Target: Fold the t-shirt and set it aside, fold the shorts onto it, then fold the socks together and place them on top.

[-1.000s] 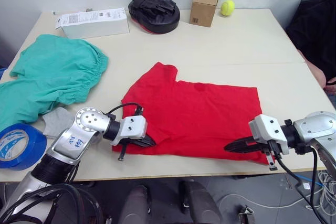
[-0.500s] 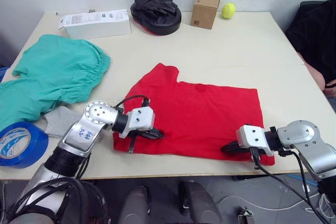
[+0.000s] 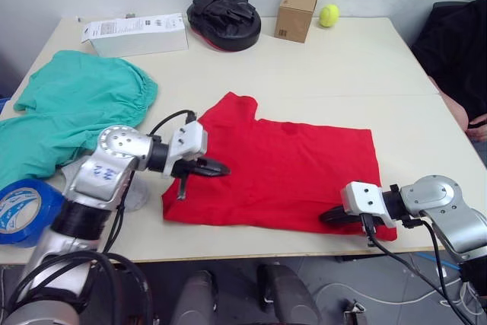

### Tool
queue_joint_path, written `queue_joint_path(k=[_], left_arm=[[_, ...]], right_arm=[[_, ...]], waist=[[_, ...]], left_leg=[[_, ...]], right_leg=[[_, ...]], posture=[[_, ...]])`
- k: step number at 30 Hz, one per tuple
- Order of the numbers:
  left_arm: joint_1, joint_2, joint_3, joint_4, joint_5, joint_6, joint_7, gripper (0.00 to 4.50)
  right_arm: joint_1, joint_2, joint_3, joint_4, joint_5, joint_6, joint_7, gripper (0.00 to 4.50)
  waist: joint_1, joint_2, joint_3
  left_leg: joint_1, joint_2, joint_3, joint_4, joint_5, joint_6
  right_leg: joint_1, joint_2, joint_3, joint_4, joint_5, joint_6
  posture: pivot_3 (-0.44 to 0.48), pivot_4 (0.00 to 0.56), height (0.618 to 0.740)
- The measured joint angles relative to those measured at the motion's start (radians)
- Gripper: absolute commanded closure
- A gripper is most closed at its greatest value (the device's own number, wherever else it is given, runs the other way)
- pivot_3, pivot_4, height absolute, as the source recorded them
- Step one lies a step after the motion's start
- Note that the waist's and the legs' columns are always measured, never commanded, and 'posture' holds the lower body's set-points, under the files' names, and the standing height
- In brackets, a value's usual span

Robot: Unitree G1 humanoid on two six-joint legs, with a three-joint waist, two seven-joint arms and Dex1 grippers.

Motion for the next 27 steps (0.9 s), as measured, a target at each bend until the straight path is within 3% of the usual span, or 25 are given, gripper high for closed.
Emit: queue_joint_path(k=[3,5,8,14,22,27], left_arm=[[0.117,0.063,-0.022,-0.102,-0.008,0.035,-0.022,4.45],[0.163,0.070,-0.059,-0.098,0.056,-0.010,0.006,4.45],[0.174,0.071,-0.095,-0.025,0.179,-0.119,0.081,4.45],[0.205,0.089,-0.077,0.000,0.210,-0.252,0.094,4.45],[0.264,0.114,-0.023,-0.003,0.200,-0.258,0.097,4.45],[0.263,0.114,-0.020,0.002,0.200,-0.255,0.098,4.45]], right_arm=[[0.001,0.000,-0.003,0.002,0.002,0.006,0.004,4.50],[0.001,-0.002,-0.003,0.002,-0.005,0.006,0.006,4.50],[0.000,-0.007,-0.003,0.002,-0.018,-0.004,0.008,4.50],[0.020,-0.049,-0.010,0.029,-0.027,-0.074,0.011,4.50],[0.056,-0.192,-0.096,0.288,-0.043,-0.263,0.030,4.50],[0.036,-0.205,-0.125,0.446,-0.041,-0.356,0.066,4.50]], waist=[[0.002,0.000,0.000],[0.004,0.000,0.000],[0.007,0.000,0.000],[0.005,0.001,-0.003],[0.005,0.005,-0.010],[0.005,0.006,-0.011]], left_leg=[[0.000,0.000,0.000,0.000,0.000,0.000],[0.000,0.000,-0.001,0.000,0.000,0.001],[0.000,0.000,-0.001,0.000,0.001,0.002],[0.001,-0.001,-0.001,-0.001,0.000,0.003],[0.002,-0.001,0.000,-0.003,0.000,0.004],[0.002,-0.001,0.000,-0.003,0.000,0.004]], right_leg=[[0.000,-0.001,0.000,-0.001,0.000,0.000],[0.001,-0.001,0.000,-0.001,0.000,-0.001],[0.002,-0.002,0.000,-0.004,-0.005,-0.012],[0.003,-0.005,-0.001,-0.006,-0.005,-0.012],[0.006,-0.006,-0.001,-0.012,-0.005,-0.015],[0.006,-0.006,-0.001,-0.012,-0.005,-0.015]], posture=[[0.000,0.150,0.740],[0.000,0.150,0.740],[0.000,0.150,0.740],[0.000,0.150,0.740],[0.000,0.150,0.740],[0.000,0.150,0.740]])
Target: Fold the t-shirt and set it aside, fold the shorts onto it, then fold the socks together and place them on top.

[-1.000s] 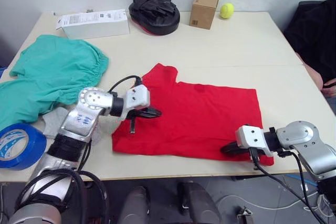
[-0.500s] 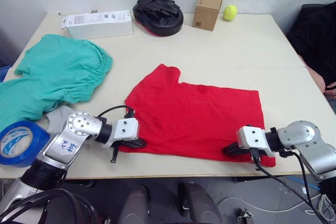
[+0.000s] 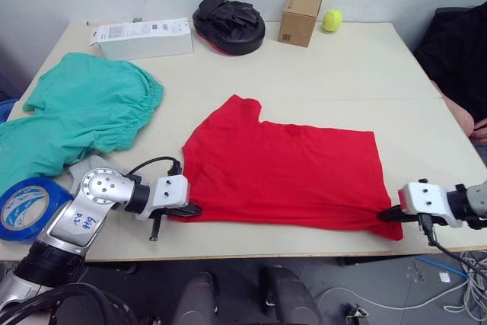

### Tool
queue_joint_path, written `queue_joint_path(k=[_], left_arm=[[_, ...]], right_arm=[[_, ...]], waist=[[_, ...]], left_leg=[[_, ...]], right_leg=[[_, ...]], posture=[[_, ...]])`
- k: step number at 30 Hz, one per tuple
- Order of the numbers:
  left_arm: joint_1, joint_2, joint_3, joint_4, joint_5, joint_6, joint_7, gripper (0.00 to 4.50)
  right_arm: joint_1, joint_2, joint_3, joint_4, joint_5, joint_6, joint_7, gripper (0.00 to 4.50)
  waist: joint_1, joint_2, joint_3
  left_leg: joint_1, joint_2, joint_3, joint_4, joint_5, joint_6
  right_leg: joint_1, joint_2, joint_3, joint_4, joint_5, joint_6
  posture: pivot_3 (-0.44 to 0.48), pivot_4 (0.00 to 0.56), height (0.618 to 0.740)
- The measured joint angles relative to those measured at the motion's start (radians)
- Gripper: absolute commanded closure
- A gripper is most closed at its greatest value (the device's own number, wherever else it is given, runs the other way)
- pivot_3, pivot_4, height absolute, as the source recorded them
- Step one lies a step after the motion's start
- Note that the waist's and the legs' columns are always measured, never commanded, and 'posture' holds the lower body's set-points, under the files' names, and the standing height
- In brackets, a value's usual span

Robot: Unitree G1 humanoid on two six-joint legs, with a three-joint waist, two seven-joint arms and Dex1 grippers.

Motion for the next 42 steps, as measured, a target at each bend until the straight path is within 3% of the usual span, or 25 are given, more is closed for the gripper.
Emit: queue_joint_path(k=[4,10,16,23,32,36,42], left_arm=[[-0.001,0.000,0.006,0.016,-0.006,-0.006,-0.001,4.45],[-0.003,-0.004,0.017,0.027,-0.015,0.010,-0.005,4.45],[0.003,-0.006,0.025,0.023,-0.026,0.022,-0.005,4.45],[0.006,-0.005,0.027,0.021,-0.026,0.022,-0.004,4.45],[0.006,0.010,0.037,0.024,-0.027,0.020,-0.014,4.45],[0.008,0.014,0.046,0.027,-0.028,0.021,-0.016,4.45],[0.056,0.024,0.127,-0.062,-0.105,0.114,-0.015,4.45]], right_arm=[[0.009,0.000,-0.042,0.027,0.075,0.065,0.056,4.50],[0.168,-0.002,-0.154,-0.289,0.255,0.310,0.087,4.50],[0.303,-0.003,-0.152,-0.422,0.176,0.330,0.018,4.50],[0.238,-0.003,-0.115,-0.295,0.061,0.241,-0.035,4.50],[0.219,-0.063,-0.150,-0.054,0.096,0.164,0.118,4.50],[0.186,-0.089,-0.161,-0.055,0.201,0.253,0.153,4.50],[-0.018,-0.033,-0.160,-0.177,0.298,0.410,0.133,4.50]], waist=[[0.000,0.003,0.000],[0.001,0.010,-0.001],[-0.001,0.010,-0.001],[0.000,0.008,-0.002],[0.002,0.007,-0.002],[-0.006,0.008,-0.002],[-0.009,0.009,0.000]], left_leg=[[-0.001,0.000,0.000,0.000,0.000,0.000],[0.000,0.001,0.000,-0.003,0.000,0.000],[-0.002,0.000,0.001,-0.004,0.000,0.000],[-0.002,0.000,0.002,-0.006,0.001,0.002],[-0.002,-0.003,0.003,-0.014,0.002,0.003],[-0.001,-0.002,0.003,-0.015,0.002,0.003],[-0.002,-0.002,0.002,-0.014,0.002,0.003]], right_leg=[[-0.001,0.000,0.000,0.000,0.000,0.000],[-0.002,0.001,0.000,0.001,0.000,0.001],[-0.002,0.001,0.001,-0.004,0.001,0.002],[-0.001,0.000,0.001,-0.009,0.002,0.002],[-0.002,-0.004,-0.001,-0.011,0.002,0.002],[-0.003,-0.003,-0.001,-0.010,0.002,0.003],[-0.004,-0.002,-0.002,-0.009,0.003,0.005]], posture=[[0.000,0.150,0.740],[0.000,0.150,0.740],[0.000,0.150,0.740],[0.000,0.150,0.740],[0.000,0.150,0.740],[0.000,0.150,0.740],[0.000,0.150,0.740]])
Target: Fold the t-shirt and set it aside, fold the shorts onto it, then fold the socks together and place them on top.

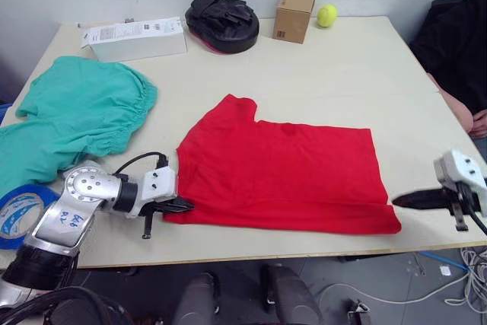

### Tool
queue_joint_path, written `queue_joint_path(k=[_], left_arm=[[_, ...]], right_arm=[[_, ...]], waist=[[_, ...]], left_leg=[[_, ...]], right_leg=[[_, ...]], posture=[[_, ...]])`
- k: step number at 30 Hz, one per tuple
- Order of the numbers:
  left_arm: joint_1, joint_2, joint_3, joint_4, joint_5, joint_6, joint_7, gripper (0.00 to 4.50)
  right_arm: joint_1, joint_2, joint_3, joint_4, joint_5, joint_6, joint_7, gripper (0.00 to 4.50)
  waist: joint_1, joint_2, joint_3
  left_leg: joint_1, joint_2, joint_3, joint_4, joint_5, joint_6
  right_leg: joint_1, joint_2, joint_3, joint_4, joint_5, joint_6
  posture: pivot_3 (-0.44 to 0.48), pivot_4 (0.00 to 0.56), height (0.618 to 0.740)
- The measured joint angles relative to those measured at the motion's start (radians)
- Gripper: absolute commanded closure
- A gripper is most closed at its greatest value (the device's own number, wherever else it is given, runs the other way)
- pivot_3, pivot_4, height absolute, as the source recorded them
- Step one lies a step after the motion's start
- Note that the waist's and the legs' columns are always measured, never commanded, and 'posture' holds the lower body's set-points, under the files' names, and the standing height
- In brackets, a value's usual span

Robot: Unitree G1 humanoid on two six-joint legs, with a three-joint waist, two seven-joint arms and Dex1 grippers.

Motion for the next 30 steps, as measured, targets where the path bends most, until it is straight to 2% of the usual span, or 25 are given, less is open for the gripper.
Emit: queue_joint_path(k=[2,3,8,9,13,17,20,22,23,30], left_arm=[[0.032,0.023,0.058,-0.046,-0.043,0.054,0.005,4.45],[0.042,0.030,0.092,-0.070,-0.068,0.087,0.011,4.45],[0.100,0.066,0.266,-0.201,-0.219,0.261,0.045,4.45],[0.115,0.067,0.290,-0.217,-0.229,0.280,0.055,4.07],[0.172,0.067,0.332,-0.250,-0.246,0.302,0.083,2.97],[0.228,0.068,0.316,-0.299,-0.210,0.244,0.086,1.60],[0.238,0.077,0.273,-0.303,-0.161,0.175,0.085,0.65],[0.239,0.089,0.242,-0.301,-0.113,0.113,0.085,0.00],[0.239,0.090,0.225,-0.299,-0.088,0.082,0.085,0.00],[0.228,0.088,0.112,-0.226,0.079,-0.130,0.110,0.00]], right_arm=[[-0.038,0.055,0.011,-0.037,0.000,0.018,-0.034,4.50],[-0.053,0.083,0.017,-0.051,-0.001,0.030,-0.053,4.50],[-0.135,0.141,0.049,-0.113,-0.015,0.073,-0.124,4.50],[-0.140,0.141,0.049,-0.122,-0.019,0.075,-0.126,4.50],[-0.123,0.141,0.049,-0.179,-0.021,0.095,-0.116,3.59],[-0.032,0.131,0.065,-0.272,-0.052,0.060,-0.089,2.11],[0.035,0.112,0.081,-0.292,-0.104,-0.016,-0.073,1.07],[0.073,0.094,0.080,-0.282,-0.148,-0.084,-0.073,0.36],[0.085,0.087,0.079,-0.266,-0.171,-0.124,-0.076,0.04],[0.172,0.063,0.034,-0.118,-0.310,-0.379,-0.154,0.01]], waist=[[0.005,-0.001,0.000],[0.006,-0.001,0.000],[0.010,0.000,0.000],[0.010,0.000,0.000],[0.009,0.000,0.000],[0.010,0.000,0.000],[0.010,0.000,0.000],[0.010,0.000,0.000],[0.010,0.000,0.000],[0.009,0.000,0.000]], left_leg=[[-0.002,0.000,0.000,0.000,-0.001,-0.001],[-0.003,0.000,0.000,0.000,-0.001,-0.002],[-0.008,0.000,-0.001,-0.001,-0.002,-0.003],[-0.009,0.000,-0.001,-0.001,-0.002,-0.004],[-0.009,0.000,-0.001,-0.001,-0.002,-0.004],[-0.009,0.000,-0.001,-0.001,-0.002,-0.004],[-0.009,-0.001,0.000,0.000,-0.002,-0.003],[-0.009,-0.001,0.001,0.000,-0.002,-0.002],[-0.008,-0.001,0.001,0.000,-0.002,-0.002],[-0.004,0.000,0.003,0.000,-0.002,-0.002]], right_leg=[[-0.002,0.000,-0.001,0.000,0.002,0.004],[-0.003,0.000,-0.001,0.000,0.005,0.010],[-0.009,0.000,-0.001,-0.001,0.005,0.010],[-0.009,0.000,-0.002,-0.001,0.004,0.010],[-0.009,0.000,-0.002,-0.001,0.004,0.010],[-0.009,0.000,-0.002,-0.001,0.004,0.010],[-0.009,0.000,-0.001,-0.001,0.004,0.009],[-0.009,0.000,0.000,-0.001,0.001,0.004],[-0.008,0.000,0.000,-0.001,0.000,0.002],[-0.005,0.003,0.002,0.000,-0.001,0.001]], posture=[[0.000,0.150,0.740],[0.000,0.150,0.740],[0.000,0.150,0.740],[0.000,0.150,0.740],[0.000,0.150,0.740],[0.000,0.150,0.740],[0.000,0.150,0.740],[0.000,0.150,0.740],[0.000,0.150,0.740],[0.000,0.150,0.740]])
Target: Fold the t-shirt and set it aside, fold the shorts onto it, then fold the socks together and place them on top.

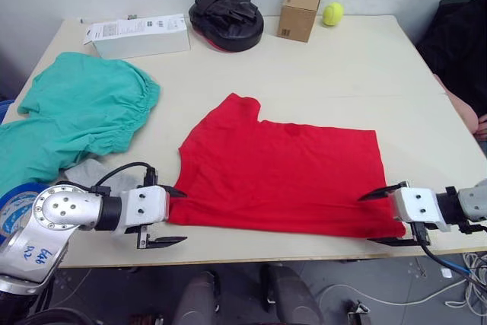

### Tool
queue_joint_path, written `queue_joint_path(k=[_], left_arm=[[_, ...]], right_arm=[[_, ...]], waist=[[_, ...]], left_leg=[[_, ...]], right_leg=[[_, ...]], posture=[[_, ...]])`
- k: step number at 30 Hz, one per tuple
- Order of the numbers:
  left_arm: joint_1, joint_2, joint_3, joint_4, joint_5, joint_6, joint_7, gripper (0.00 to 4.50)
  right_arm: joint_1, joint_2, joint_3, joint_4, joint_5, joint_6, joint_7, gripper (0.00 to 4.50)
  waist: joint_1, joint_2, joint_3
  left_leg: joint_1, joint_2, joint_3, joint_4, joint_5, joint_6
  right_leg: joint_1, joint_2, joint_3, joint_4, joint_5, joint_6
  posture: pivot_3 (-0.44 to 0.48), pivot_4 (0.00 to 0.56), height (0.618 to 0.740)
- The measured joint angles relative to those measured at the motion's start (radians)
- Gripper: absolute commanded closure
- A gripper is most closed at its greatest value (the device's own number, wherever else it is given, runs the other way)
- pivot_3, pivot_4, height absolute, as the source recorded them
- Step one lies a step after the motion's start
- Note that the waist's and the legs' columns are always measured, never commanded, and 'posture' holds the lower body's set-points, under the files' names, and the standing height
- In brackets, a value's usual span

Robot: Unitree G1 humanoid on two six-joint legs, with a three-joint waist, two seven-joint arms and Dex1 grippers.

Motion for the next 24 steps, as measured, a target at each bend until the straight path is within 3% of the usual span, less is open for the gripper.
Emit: queue_joint_path(k=[6,15,18,21,24], left_arm=[[-0.010,-0.025,-0.043,0.050,0.069,-0.079,0.032,0.00],[0.007,-0.040,-0.048,0.049,0.084,-0.095,0.046,0.00],[0.010,-0.043,-0.048,0.049,0.082,-0.094,0.047,0.00],[0.008,-0.050,-0.048,0.049,0.082,-0.094,0.055,0.00],[-0.009,-0.066,-0.050,0.053,0.087,-0.094,0.064,0.00]], right_arm=[[0.028,-0.014,-0.028,0.110,-0.043,-0.160,-0.054,0.01],[0.112,-0.014,-0.090,0.129,-0.046,-0.293,-0.141,0.01],[0.171,-0.014,-0.122,0.109,-0.037,-0.293,-0.158,0.66],[0.198,-0.014,-0.123,0.089,-0.049,-0.299,-0.182,1.70],[0.208,-0.014,-0.120,0.078,-0.066,-0.295,-0.208,1.70]], waist=[[-0.004,0.000,0.000],[0.000,-0.002,-0.001],[0.001,-0.002,-0.001],[-0.001,-0.002,-0.001],[-0.003,-0.002,-0.001]], left_leg=[[0.004,0.001,0.001,0.001,0.000,0.000],[0.005,0.000,0.002,0.002,0.001,0.001],[0.005,0.001,0.001,0.001,0.001,0.001],[0.005,0.001,0.002,0.002,0.001,0.001],[0.005,0.001,0.002,0.002,0.001,0.001]], right_leg=[[0.004,0.001,0.002,0.000,0.001,0.001],[0.006,0.000,0.003,0.000,0.001,0.002],[0.006,0.000,0.002,0.000,0.001,0.002],[0.006,0.001,0.002,0.000,0.001,0.002],[0.006,0.001,0.002,0.000,0.001,0.002]], posture=[[0.000,0.150,0.740],[0.000,0.150,0.740],[0.000,0.150,0.740],[0.000,0.150,0.740],[0.000,0.150,0.740]])
